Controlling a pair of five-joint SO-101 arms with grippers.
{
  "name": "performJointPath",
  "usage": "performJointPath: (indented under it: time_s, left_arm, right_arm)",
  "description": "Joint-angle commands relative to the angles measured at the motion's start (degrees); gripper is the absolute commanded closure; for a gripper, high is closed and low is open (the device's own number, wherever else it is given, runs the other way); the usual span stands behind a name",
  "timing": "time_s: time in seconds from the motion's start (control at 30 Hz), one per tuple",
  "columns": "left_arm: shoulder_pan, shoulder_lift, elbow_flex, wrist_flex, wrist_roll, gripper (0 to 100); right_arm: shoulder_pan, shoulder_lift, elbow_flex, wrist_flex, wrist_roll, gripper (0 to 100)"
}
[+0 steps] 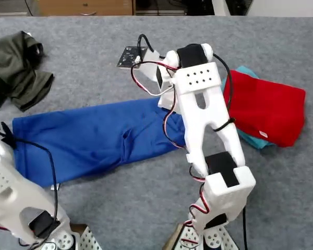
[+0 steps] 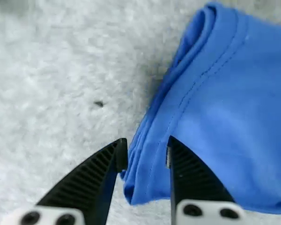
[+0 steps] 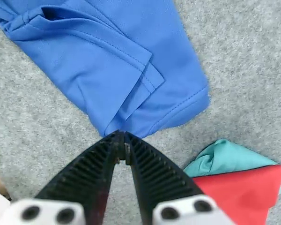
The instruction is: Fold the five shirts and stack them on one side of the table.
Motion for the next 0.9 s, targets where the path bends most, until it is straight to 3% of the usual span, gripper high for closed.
performJointPath:
  time_s: [0.0, 0.43, 0.67, 0.87]
  left_arm:
    - [0.35, 3.03, -4.13, 0.97, -3.78, 85]
    - [1.58, 7.87, -3.52, -1.23, -5.27, 85]
    - [1.23, 14.37, -2.64, -4.57, 0.18, 86]
    - [1.85, 16.48, -5.19, -3.43, 2.46, 99]
  right_arm:
    - [1.01, -3.56, 0.04, 0.97, -0.79, 99.5]
    - [0.84, -3.56, 0.04, 0.97, -0.79, 99.5]
    - [0.84, -3.82, 0.04, 0.97, -0.79, 99.5]
    - [0.84, -3.91, 0.04, 0.97, -0.79, 99.5]
